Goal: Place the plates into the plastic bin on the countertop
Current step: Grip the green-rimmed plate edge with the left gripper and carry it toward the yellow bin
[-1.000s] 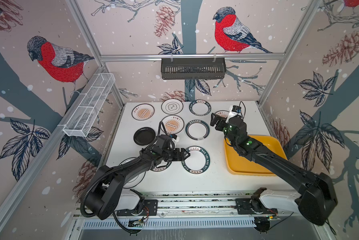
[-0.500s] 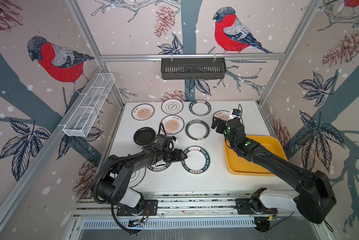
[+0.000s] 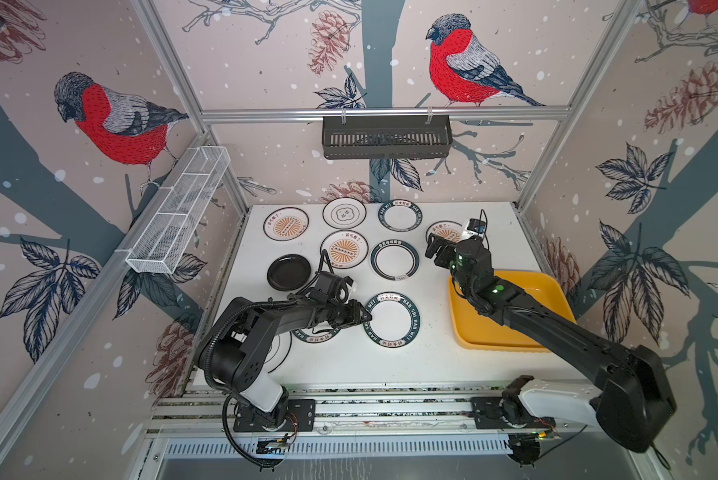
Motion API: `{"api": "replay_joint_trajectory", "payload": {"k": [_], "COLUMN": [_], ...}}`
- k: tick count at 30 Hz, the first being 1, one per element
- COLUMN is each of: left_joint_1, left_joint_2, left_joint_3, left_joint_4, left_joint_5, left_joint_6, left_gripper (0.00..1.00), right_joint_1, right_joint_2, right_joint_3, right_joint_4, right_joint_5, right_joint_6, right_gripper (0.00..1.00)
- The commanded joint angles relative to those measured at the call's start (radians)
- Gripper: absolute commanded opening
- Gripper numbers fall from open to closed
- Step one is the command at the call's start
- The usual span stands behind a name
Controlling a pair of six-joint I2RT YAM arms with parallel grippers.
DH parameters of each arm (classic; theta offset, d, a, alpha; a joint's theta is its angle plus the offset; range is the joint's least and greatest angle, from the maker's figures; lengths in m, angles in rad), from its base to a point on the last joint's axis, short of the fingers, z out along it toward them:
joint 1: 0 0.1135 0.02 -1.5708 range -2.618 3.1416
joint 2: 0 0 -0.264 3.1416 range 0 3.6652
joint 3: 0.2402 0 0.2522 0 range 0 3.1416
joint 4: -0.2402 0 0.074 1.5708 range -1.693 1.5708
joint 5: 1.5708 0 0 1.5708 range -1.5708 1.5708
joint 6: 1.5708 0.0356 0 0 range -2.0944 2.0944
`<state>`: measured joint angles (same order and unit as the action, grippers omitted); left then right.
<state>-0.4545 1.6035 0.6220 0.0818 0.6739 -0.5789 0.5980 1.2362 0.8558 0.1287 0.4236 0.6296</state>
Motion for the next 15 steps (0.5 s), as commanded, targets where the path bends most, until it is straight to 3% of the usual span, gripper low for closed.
{"api": "replay_joint_trajectory", "payload": {"k": [1,8,15], "left_joint_1": [0.001,0.001,0.001], "left_joint_2": [0.023,0.031,0.013], "left_joint_3": [0.000,0.006,0.008], "left_joint_4": [0.066,0.085,0.091], "left_joint_5": [0.022,0.008,0.013], "left_joint_6": [-0.034,-0.052,-0.057], "left_gripper": [0.34,0.13,0.03], "right_joint_1": [-0.007,-0.078,-0.152], "right_joint_2": [-0.004,-0.025,-0.042], "right_joint_3": [-0.005,-0.050,-0.056], "right_joint_4": [-0.002,-0.027,-0.168], "right_joint_5": [0.025,0.001,-0.011], "right_joint_6": [0.007,0.055,0.127], "right_gripper": [1.00,1.00,1.00]}}
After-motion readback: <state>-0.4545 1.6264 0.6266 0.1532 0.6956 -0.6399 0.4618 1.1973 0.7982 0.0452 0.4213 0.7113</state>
